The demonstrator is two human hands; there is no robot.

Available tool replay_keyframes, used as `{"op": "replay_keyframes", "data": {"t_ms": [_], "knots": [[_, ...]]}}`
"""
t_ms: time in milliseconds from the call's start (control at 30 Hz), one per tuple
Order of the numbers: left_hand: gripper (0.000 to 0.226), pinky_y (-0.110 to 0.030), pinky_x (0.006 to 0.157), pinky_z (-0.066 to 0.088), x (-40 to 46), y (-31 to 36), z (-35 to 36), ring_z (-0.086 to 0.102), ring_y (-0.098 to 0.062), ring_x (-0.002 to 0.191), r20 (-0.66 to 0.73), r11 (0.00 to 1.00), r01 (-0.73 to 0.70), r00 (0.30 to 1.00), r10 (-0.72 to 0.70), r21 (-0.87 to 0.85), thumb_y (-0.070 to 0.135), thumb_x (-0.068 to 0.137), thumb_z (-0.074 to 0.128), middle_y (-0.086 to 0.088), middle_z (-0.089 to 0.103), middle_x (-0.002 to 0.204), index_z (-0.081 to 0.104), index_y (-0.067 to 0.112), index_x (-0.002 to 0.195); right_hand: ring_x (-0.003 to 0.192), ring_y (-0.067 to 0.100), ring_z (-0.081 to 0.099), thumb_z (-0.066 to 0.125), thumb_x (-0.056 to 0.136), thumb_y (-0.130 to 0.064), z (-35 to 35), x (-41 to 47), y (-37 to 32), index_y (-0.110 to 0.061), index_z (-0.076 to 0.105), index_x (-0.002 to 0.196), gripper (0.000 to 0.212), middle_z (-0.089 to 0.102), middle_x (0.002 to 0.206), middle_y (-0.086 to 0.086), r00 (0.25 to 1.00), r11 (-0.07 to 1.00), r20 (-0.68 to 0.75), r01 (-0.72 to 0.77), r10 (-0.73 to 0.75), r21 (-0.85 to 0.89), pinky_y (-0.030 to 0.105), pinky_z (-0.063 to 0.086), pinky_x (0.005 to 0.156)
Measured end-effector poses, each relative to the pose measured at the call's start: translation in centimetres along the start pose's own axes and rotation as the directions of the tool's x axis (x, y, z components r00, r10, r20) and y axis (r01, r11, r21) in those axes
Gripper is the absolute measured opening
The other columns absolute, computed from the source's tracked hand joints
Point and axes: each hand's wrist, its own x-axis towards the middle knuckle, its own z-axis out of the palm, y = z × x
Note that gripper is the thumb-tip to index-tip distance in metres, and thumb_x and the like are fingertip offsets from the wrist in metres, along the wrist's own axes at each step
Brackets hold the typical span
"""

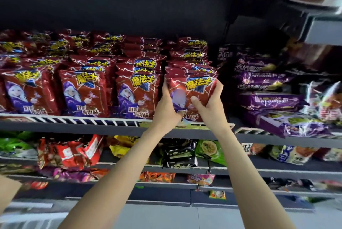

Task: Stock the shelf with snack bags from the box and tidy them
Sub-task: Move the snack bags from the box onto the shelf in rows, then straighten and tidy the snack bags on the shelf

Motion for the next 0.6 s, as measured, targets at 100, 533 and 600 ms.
{"op": "replay_keyframes", "data": {"t_ms": [100, 533, 600], "knots": [[0.103, -0.006, 0.076, 0.036, -1.2, -0.1, -0.1, 0.054, -0.006, 0.105, -0.017, 1.000, -0.022, 1.000, 0.023, 0.015, 0.013, 0.080, 0.072, 0.001, 0.053, 0.129, -0.005, 0.021, 0.149, 0.117, 0.016, 0.054, 0.064, 0.088, -0.013, -0.1, -0.5, 0.8, -0.018, 0.016, 0.142, 0.073, 0.051, 0.131, 0.002, 1.000, 0.999, 0.002, -0.017, 0.017, -0.048, 0.026, 0.045, 0.094], [0.018, -0.013, 0.080, 0.048, -6.1, 3.2, -10.6, 0.062, 0.002, 0.091, -0.121, 0.920, -0.373, 0.914, 0.386, 0.122, 0.020, 0.091, 0.055, 0.017, 0.067, 0.098, 0.065, 0.022, 0.106, 0.122, 0.012, 0.045, 0.059, 0.091, -0.024, -5.3, -1.7, -4.7, -0.019, 0.059, 0.112, 0.022, 0.051, 0.126, -0.008, 0.919, 0.869, -0.012, 0.367, -0.393, -0.332, 0.010, 0.029, 0.099], [0.020, -0.016, 0.074, 0.050, -5.1, 3.6, -13.2, 0.065, -0.002, 0.081, -0.118, 0.853, -0.479, 0.853, 0.508, 0.204, 0.024, 0.091, 0.051, 0.012, 0.070, 0.088, 0.067, 0.018, 0.102, 0.105, 0.013, 0.057, 0.056, 0.093, -0.024, -5.6, -0.4, -6.8, -0.020, 0.063, 0.106, 0.016, 0.060, 0.113, -0.008, 0.895, 0.838, 0.084, 0.440, -0.438, -0.323, 0.018, 0.042, 0.090]]}}
